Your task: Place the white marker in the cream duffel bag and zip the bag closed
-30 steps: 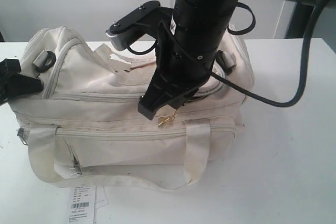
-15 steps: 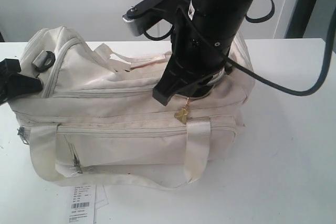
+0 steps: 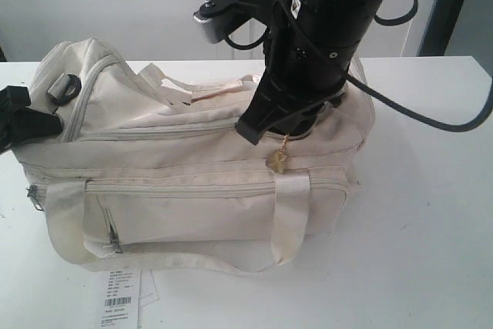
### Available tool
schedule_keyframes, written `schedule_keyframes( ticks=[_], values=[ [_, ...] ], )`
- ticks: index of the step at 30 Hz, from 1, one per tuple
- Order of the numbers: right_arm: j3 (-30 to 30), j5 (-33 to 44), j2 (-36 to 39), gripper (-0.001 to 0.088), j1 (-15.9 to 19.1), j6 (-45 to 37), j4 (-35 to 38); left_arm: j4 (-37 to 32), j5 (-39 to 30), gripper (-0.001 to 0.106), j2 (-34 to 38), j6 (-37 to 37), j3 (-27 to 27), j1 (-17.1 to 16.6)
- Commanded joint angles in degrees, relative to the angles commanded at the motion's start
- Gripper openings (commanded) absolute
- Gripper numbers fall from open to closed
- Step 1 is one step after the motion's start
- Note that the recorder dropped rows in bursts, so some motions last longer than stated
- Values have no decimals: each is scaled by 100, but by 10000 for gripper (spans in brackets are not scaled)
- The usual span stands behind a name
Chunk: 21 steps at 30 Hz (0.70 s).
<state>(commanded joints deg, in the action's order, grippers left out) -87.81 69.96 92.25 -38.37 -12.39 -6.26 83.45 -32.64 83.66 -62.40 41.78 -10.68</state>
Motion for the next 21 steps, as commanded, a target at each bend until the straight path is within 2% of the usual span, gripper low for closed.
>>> schedule_keyframes(
  ticks=[9, 21],
  values=[
    [19, 0, -14, 0, 76, -36, 0, 0, 4, 0, 0, -29, 0, 0],
    [497, 0, -240, 0, 379, -148, 0, 46, -7, 0, 0, -39, 0, 0]
  ],
)
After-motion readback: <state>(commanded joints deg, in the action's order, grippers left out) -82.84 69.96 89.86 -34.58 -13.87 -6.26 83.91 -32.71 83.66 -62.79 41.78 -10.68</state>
